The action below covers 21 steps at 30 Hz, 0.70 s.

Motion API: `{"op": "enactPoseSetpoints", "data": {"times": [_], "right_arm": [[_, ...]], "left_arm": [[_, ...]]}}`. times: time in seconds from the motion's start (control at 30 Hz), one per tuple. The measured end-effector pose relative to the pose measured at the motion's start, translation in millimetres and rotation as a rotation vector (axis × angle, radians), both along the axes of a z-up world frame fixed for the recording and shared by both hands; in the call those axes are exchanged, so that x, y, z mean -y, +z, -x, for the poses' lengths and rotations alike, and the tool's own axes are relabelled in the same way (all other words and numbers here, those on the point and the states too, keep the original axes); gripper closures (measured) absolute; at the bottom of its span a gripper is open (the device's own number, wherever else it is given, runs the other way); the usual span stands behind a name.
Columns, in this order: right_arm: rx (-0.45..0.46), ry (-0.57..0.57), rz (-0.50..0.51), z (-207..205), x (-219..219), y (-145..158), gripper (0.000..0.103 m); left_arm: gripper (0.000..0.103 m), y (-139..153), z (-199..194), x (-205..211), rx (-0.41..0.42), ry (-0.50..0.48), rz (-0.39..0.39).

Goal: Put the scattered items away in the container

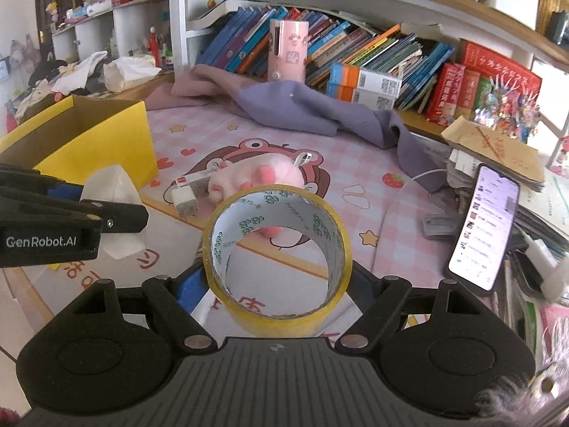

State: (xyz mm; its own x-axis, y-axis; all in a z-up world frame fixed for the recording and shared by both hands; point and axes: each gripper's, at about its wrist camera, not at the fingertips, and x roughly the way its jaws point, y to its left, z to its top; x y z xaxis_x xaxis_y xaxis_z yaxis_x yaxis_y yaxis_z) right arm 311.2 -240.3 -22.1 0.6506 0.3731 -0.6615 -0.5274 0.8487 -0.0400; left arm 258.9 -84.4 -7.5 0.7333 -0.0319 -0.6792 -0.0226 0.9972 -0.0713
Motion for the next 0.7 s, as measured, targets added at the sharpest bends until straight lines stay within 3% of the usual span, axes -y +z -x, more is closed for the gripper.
{"op": "enactPoseSetpoints", "data": {"times": [0.7], "right_arm": [[0.059, -0.131, 0.001, 145, -51, 15, 0.024]], "left_arm": [[0.069, 9, 124, -75, 0.052, -0.074, 0.050]]}}
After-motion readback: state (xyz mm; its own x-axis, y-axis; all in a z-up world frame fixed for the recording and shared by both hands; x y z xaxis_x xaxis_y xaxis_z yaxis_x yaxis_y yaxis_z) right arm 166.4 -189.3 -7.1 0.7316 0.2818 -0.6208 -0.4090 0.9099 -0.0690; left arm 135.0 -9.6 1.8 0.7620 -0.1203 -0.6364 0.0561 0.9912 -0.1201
